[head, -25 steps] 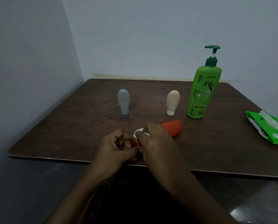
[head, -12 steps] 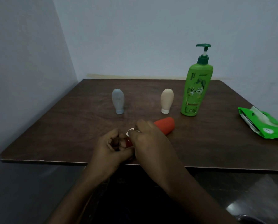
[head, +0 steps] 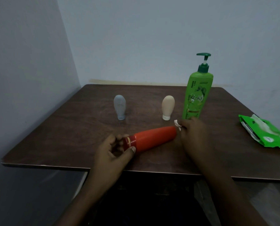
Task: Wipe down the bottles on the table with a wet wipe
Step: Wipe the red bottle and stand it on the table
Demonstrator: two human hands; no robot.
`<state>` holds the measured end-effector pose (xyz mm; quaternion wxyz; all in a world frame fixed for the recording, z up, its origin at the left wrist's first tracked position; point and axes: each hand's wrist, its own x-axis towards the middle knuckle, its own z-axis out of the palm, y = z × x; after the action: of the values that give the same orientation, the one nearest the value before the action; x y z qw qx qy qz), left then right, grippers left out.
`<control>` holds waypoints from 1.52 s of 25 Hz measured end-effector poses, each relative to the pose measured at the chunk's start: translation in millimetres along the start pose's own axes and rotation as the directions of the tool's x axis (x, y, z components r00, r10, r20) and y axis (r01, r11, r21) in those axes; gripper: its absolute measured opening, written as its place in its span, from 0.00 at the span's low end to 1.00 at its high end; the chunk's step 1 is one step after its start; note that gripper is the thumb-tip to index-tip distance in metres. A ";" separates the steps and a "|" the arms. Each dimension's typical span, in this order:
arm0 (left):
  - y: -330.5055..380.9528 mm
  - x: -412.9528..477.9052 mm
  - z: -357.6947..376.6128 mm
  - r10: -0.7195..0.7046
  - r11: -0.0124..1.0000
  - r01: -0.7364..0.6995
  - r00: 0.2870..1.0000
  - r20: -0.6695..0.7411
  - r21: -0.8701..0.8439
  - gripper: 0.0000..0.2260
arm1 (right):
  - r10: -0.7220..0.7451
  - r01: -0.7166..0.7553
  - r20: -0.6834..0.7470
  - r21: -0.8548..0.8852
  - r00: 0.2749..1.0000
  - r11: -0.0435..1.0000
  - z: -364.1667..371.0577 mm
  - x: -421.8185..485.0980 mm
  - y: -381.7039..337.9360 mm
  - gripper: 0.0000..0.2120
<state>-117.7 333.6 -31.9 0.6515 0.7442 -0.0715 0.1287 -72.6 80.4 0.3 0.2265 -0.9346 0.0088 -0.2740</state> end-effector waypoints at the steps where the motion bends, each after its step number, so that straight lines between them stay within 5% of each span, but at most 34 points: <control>1: 5.2 -1.7 2.1 0.041 0.999 -0.040 0.998 -0.048 0.023 0.13 | 0.027 -0.023 -0.046 0.076 0.999 0.997 -3.0 -6.4 3.0 0.09; 6: 37.6 22.2 25.1 0.052 0.960 -0.132 0.950 -0.308 -0.245 0.14 | 0.165 -0.111 -0.041 0.585 0.985 0.804 -22.2 -27.2 0.3 0.17; 8: 44.7 35.5 39.5 -0.050 0.941 -0.094 0.911 -0.410 -0.324 0.11 | 0.041 -0.014 -0.029 0.623 0.999 0.782 -27.2 -35.7 -11.7 0.18; 11: 49.2 48.4 59.5 -0.277 0.892 0.089 0.882 -0.380 -0.444 0.08 | -0.159 0.176 -0.084 0.636 0.984 0.751 -37.2 -46.9 -30.4 0.15; 13: 50.8 58.4 69.7 -0.421 0.817 0.216 0.857 -0.296 -0.535 0.10 | -0.261 0.302 -0.155 0.584 0.953 0.754 -45.7 -46.8 -36.3 0.14; 17: 62.8 73.3 80.1 -0.540 0.621 0.375 0.841 -0.030 -0.688 0.16 | -0.517 0.521 -0.060 0.104 0.854 0.847 -46.0 -58.9 -52.4 0.15; 21: 77.7 79.7 79.0 -0.538 0.552 0.456 0.834 0.119 -0.698 0.11 | -0.667 0.655 0.049 0.155 0.743 0.740 -53.6 -87.5 -65.7 0.14; 23: 80.1 82.4 74.6 -0.516 0.544 0.462 0.842 0.155 -0.700 0.12 | -0.636 0.622 -0.021 0.237 0.771 0.746 -69.4 -81.0 -59.7 0.15; 27: 87.1 80.4 71.2 -0.509 0.505 0.520 0.824 0.249 -0.689 0.22 | -0.470 0.495 -0.185 0.126 0.863 0.859 -71.4 -54.5 -44.1 0.14; 32: 93.0 83.6 68.8 -0.498 0.535 0.449 0.852 0.163 -0.715 0.16 | -0.627 0.643 -0.142 0.156 0.766 0.750 -39.3 -91.8 -43.3 0.13; 35: 94.2 85.5 63.1 -0.515 0.502 0.454 0.841 0.168 -0.736 0.14 | -0.518 0.578 -0.319 0.129 0.794 0.806 -47.8 -90.6 -33.2 0.11; 38: 96.4 83.7 64.8 -0.528 0.484 0.474 0.828 0.186 -0.735 0.13 | -0.566 0.626 -0.399 0.029 0.722 0.779 -59.4 -96.6 -40.8 0.11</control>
<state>-57.6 261.2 76.0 0.9103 0.3862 0.1228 -0.0843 -189.8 105.7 13.0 0.1951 -0.7971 -0.2729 -0.5021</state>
